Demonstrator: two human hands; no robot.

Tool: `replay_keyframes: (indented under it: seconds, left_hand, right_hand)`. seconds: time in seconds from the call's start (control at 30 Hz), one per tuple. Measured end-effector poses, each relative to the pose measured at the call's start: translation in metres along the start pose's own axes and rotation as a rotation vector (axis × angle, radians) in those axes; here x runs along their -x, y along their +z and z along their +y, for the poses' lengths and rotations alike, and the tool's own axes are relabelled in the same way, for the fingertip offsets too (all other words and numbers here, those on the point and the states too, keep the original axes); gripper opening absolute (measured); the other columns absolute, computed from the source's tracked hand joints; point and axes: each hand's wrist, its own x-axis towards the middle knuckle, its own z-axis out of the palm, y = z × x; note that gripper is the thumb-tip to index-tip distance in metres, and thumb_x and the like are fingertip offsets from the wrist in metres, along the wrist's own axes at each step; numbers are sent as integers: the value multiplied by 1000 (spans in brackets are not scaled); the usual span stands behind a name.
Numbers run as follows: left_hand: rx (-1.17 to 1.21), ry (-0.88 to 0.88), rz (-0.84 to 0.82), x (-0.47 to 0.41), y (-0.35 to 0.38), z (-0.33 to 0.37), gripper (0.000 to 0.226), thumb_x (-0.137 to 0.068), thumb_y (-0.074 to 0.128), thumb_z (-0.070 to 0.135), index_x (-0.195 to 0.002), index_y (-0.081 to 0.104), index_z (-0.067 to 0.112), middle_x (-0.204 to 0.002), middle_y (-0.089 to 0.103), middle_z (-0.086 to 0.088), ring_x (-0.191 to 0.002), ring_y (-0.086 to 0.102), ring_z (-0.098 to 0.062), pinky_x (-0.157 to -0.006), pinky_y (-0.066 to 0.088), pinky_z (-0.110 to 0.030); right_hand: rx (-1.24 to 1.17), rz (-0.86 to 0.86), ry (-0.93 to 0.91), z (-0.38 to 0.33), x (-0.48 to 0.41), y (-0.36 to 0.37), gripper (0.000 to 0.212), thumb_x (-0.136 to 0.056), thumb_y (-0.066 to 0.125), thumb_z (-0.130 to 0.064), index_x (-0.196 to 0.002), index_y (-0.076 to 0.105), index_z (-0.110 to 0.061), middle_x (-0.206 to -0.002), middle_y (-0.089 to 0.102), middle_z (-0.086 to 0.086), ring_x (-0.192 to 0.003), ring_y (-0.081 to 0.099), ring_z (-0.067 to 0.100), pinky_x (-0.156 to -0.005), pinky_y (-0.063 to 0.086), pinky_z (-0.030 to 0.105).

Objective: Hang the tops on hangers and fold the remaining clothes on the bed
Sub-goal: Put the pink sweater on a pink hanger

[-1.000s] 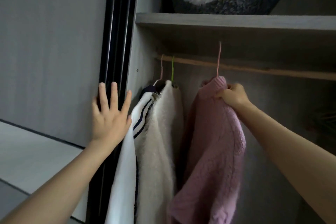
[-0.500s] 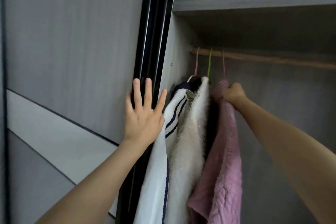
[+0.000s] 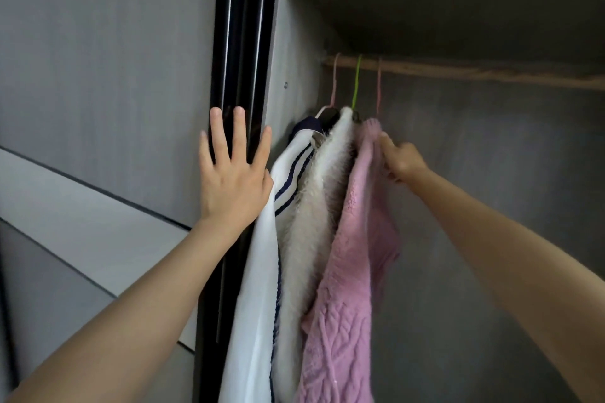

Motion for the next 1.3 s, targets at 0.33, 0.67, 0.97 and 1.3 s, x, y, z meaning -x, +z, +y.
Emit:
replay_keyframes:
  seconds: [0.33,0.67,0.97,1.3]
  left_hand:
    - [430,68,15,-6,-42,85,48,-84,45,37,-124,53,12,-138,46,-23,-131,26,-39,-102,28,-58]
    - [782,120,-193,-13,-74,247,50,-77,39,36,-107,67,8,-124,56,-24,-121,43,-40,-93,40,-57]
    - [988,210,-328,-23,-121,348,51,-74,38,35,-101,70,5,-112,62,-26,-107,57,-45,-85,46,-54]
    - [1034,215,-382,-24,-124,377,51,-73,38,36,-99,70,6,-109,63,-24,-104,59,-43,-80,47,-53]
  right_hand:
    - [317,58,-39,53,39,-105,39,-99,42,-32,-69,48,-9,-79,54,17,-81,51,27,-58,36,28]
    - [1160,467,104,118,148,-300,37,-93,48,-27,-120,51,-2,-122,46,23,-115,38,39,-87,38,44]
    - [1395,448,398,148,215,-380,33,-91,51,-20,-120,42,-5,-122,47,19,-110,52,38,-75,42,38]
    - [1467,409,387,158,220,-387,29,-93,37,-3,-120,47,-3,-119,51,16,-106,58,36,-77,46,38]
